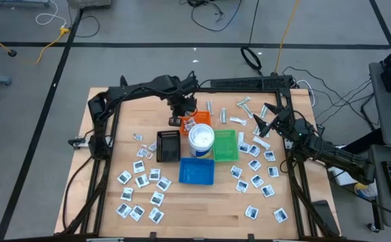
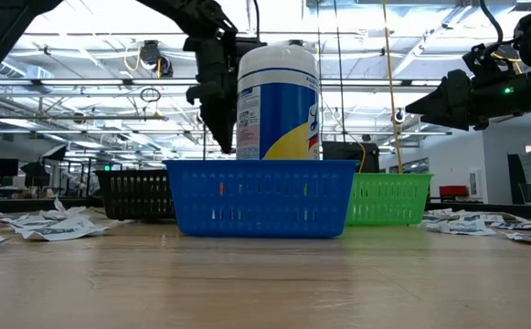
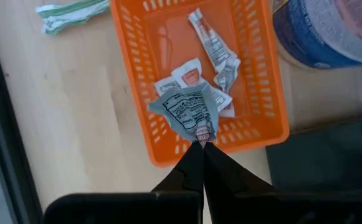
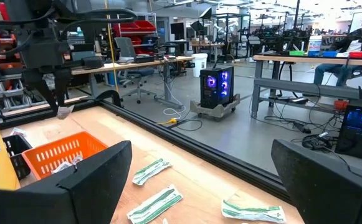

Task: Pick & Place First Aid Supplies
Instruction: Put the orange ointment pack into the orange bin

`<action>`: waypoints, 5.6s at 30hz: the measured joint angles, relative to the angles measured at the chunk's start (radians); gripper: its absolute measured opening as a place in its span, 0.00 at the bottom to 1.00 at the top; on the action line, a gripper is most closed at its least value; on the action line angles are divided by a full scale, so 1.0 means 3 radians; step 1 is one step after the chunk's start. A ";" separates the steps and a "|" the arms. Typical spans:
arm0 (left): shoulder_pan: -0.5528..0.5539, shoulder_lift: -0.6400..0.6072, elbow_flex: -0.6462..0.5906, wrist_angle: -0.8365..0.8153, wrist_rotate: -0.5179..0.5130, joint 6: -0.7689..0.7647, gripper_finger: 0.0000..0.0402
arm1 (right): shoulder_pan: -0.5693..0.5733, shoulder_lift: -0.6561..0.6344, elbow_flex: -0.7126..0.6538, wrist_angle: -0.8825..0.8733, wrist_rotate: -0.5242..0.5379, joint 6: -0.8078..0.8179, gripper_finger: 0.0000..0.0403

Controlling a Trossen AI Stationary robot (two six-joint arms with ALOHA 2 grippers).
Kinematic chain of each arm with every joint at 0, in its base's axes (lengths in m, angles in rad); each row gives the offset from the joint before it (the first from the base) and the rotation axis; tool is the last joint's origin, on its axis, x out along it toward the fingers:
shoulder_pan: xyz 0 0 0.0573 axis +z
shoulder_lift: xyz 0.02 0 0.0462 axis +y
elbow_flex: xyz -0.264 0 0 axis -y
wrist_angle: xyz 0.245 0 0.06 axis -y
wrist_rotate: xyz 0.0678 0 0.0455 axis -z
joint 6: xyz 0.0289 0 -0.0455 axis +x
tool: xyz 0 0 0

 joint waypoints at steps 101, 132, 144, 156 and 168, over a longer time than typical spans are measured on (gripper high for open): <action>0.0238 -0.1860 -0.2750 -0.0208 -0.0318 -0.2060 0.68 | -0.0001 -0.0001 0.0000 0.0000 0.0000 0.0000 0.94; 0.0122 -0.1175 -0.2960 0.0053 -0.0319 -0.1747 0.69 | -0.0001 0.0000 0.0001 0.0001 -0.0001 0.0000 0.94; 0.0122 -0.1178 -0.2960 0.0053 -0.0311 -0.1746 0.39 | -0.0001 0.0000 0.0000 0.0001 0.0000 0.0000 0.94; 0.0122 -0.1178 -0.2960 0.0053 -0.0083 -0.1621 0.02 | -0.0001 -0.0001 0.0000 0.0001 0.0000 0.0000 0.94; 0.0123 -0.1271 -0.2834 -0.0017 -0.0144 -0.1811 0.00 | 0.0000 0.0000 0.0000 0.0001 -0.0001 0.0000 0.94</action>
